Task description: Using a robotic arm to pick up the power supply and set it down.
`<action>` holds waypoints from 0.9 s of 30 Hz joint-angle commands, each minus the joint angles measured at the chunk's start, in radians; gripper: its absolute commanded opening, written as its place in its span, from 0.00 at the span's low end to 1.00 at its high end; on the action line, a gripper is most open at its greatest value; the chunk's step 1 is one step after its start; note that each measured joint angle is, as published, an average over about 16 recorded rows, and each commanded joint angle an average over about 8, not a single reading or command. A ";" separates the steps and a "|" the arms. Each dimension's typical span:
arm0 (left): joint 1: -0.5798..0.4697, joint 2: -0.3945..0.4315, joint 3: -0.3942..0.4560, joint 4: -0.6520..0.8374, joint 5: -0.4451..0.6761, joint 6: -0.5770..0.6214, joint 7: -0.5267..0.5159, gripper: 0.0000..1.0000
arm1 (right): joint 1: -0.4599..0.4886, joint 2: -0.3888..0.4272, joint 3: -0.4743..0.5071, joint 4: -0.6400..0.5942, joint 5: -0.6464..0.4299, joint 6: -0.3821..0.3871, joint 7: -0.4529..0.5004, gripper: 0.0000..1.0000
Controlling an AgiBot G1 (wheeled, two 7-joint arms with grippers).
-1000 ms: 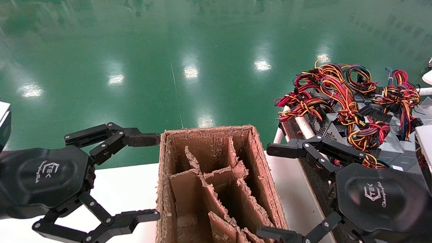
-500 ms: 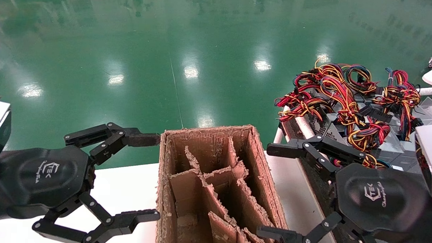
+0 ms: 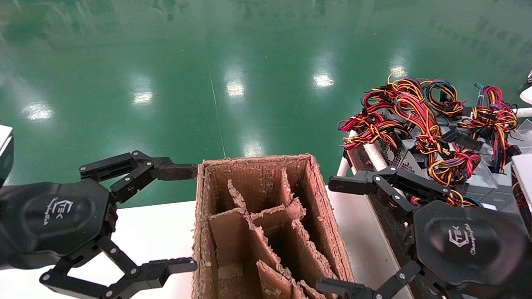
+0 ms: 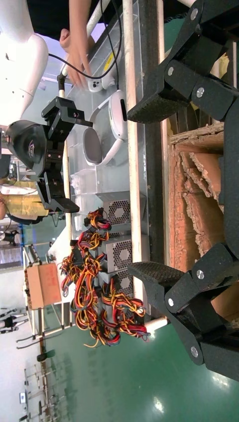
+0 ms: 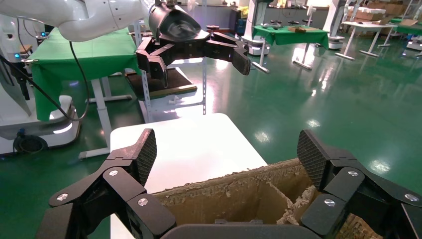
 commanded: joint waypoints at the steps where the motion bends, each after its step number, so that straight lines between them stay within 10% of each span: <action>1: 0.000 0.000 0.000 0.000 0.000 0.000 0.000 1.00 | 0.000 0.000 0.000 0.000 0.000 0.000 0.000 1.00; 27: 0.000 0.000 0.000 0.000 0.000 0.000 0.000 1.00 | 0.000 0.000 0.000 0.000 0.000 0.000 0.000 1.00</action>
